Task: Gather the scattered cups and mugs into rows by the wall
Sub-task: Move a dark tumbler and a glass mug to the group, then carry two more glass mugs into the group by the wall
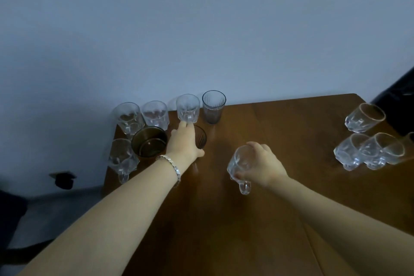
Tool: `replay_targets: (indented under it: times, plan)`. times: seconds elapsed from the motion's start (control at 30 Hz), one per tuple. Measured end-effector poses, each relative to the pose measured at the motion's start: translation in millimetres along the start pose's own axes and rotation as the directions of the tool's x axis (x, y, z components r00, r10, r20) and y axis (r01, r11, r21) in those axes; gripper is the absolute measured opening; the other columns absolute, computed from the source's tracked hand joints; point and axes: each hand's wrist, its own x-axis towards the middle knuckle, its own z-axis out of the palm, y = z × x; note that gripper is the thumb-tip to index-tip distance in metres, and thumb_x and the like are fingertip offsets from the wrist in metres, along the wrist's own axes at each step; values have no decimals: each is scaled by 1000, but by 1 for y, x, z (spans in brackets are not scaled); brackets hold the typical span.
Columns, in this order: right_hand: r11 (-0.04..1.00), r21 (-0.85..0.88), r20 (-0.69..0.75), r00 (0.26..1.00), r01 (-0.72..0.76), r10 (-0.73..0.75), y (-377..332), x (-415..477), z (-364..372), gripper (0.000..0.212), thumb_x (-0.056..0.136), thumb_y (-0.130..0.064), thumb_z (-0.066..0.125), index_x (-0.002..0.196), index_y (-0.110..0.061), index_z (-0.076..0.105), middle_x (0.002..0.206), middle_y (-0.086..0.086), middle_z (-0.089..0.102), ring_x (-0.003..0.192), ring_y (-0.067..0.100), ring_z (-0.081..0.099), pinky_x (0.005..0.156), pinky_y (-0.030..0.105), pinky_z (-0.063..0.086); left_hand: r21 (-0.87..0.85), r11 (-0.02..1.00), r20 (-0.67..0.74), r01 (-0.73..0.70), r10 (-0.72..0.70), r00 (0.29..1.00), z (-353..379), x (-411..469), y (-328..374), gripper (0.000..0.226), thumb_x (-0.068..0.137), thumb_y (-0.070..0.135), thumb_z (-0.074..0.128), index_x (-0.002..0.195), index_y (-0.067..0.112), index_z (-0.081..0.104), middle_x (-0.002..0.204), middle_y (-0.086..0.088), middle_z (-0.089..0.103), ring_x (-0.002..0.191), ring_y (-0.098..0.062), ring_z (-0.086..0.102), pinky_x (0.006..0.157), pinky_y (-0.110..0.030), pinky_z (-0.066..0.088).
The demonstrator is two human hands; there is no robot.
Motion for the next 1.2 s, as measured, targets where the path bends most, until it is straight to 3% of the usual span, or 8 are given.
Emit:
replay_targets:
  times: [0.33, 0.53, 0.6, 0.7, 0.77, 0.9, 1.07, 1.2]
  plan:
    - [972, -189, -11, 990, 139, -143, -50, 90, 36, 92, 73, -35, 75, 148, -24, 22, 143, 6, 31, 125, 29, 42, 92, 41, 50, 18, 999, 24, -52, 51, 998, 9, 19, -22, 85, 80, 25, 70, 147, 9, 22, 148, -7, 29, 130, -33, 38, 107, -38, 39]
    - [985, -143, 28, 995, 95, -92, -31, 66, 40, 116, 74, -50, 73, 150, -13, -6, 158, 5, 16, 142, 24, 26, 109, 41, 36, 84, 995, 48, -59, 55, 997, 8, 12, -17, 83, 86, 26, 63, 150, 8, 12, 156, -9, 17, 140, -33, 25, 111, -38, 33]
    - [990, -131, 91, 995, 61, -50, -14, 45, 37, 107, 78, -51, 67, 151, -12, -2, 158, 8, 19, 142, 24, 28, 111, 39, 35, 175, 982, 38, -77, 71, 997, 11, 2, -11, 81, 91, 27, 56, 151, 10, 5, 161, -8, 2, 148, -31, 6, 118, -40, 20]
    - [950, -298, 225, 974, 91, -22, 23, 9, 26, 68, 89, -45, 57, 144, -13, 32, 139, 8, 50, 124, 25, 52, 99, 36, 47, 280, 953, -7, -120, 127, 992, 20, -27, 6, 78, 92, 31, 51, 151, 13, 2, 161, -11, -7, 148, -30, -4, 120, -43, 8]
    - [906, -399, 305, 952, 143, -16, 50, -16, 15, 43, 94, -38, 51, 130, -15, 50, 126, 5, 61, 113, 24, 59, 90, 34, 50, 265, 954, 52, -139, 130, 990, 26, -52, 26, 70, 93, 32, 49, 150, 14, 13, 160, -11, 5, 148, -29, 6, 120, -42, 11]
    - [896, -421, 351, 936, 146, 13, 104, -67, -14, 37, 94, -32, 50, 126, -15, 54, 124, 3, 62, 113, 23, 59, 90, 35, 49, 223, 954, 237, -203, 149, 960, 46, -99, 74, 48, 95, 33, 45, 139, 16, 40, 139, -5, 51, 127, -23, 50, 111, -40, 35]
    - [938, -337, 306, 952, 79, 30, 181, -135, -69, 32, 94, -32, 51, 122, -18, 57, 119, 3, 63, 107, 24, 61, 88, 35, 51, 165, 955, 365, -248, 175, 915, 79, -157, 133, 42, 94, 33, 49, 134, 20, 48, 131, 0, 57, 111, -16, 60, 82, -26, 52]
    - [953, -301, 184, 983, 38, 19, 253, -182, -124, 32, 92, -33, 53, 120, -21, 60, 116, 1, 65, 106, 22, 61, 87, 32, 50, 97, 968, 424, -233, 171, 889, 111, -198, 182, 41, 93, 32, 52, 133, 24, 49, 132, 2, 58, 111, -12, 61, 85, -23, 52]
